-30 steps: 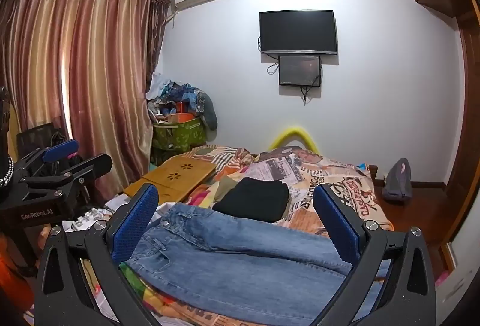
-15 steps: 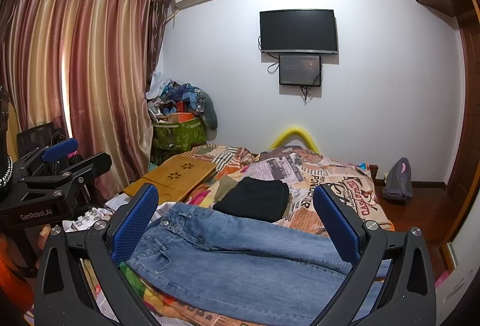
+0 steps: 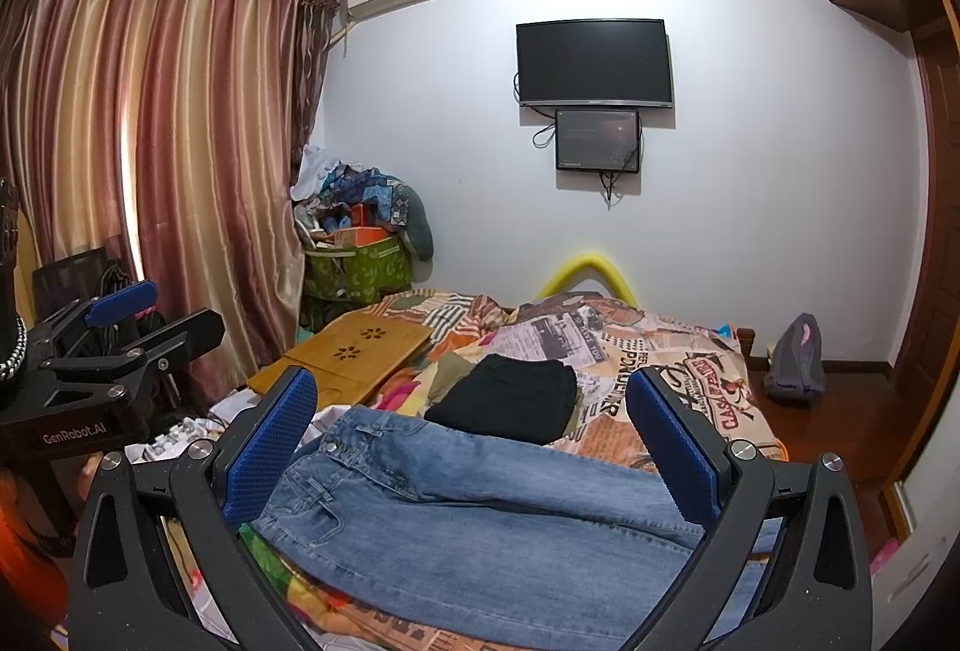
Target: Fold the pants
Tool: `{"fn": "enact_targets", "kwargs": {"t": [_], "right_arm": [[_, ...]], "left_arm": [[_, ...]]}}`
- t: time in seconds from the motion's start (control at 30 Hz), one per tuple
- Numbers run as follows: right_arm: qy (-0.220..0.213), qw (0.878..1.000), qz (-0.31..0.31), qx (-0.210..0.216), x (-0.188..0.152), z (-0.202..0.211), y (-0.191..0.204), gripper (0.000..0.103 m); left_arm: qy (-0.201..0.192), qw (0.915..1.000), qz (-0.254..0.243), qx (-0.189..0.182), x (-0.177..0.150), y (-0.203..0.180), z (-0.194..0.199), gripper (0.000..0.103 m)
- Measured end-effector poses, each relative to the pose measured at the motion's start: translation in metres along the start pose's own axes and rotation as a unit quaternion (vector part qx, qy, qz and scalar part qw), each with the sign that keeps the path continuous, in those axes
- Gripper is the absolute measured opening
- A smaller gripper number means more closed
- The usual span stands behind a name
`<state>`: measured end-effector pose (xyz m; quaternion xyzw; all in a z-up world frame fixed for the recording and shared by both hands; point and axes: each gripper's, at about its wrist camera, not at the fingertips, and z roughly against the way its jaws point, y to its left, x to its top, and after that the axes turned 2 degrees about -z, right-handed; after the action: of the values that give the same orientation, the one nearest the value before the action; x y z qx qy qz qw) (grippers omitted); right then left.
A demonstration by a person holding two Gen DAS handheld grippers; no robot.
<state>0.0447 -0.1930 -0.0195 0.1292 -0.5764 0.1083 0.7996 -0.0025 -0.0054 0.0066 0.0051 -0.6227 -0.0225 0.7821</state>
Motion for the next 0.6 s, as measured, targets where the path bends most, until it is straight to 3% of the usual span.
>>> {"fn": "enact_targets", "kwargs": {"t": [0.6], "right_arm": [[0.001, 1.0, -0.003, 0.001, -0.0003, -0.0017, -0.0024, 0.103]], "left_arm": [[-0.003, 1.0, -0.003, -0.002, 0.0003, -0.0035, -0.0014, 0.103]]}}
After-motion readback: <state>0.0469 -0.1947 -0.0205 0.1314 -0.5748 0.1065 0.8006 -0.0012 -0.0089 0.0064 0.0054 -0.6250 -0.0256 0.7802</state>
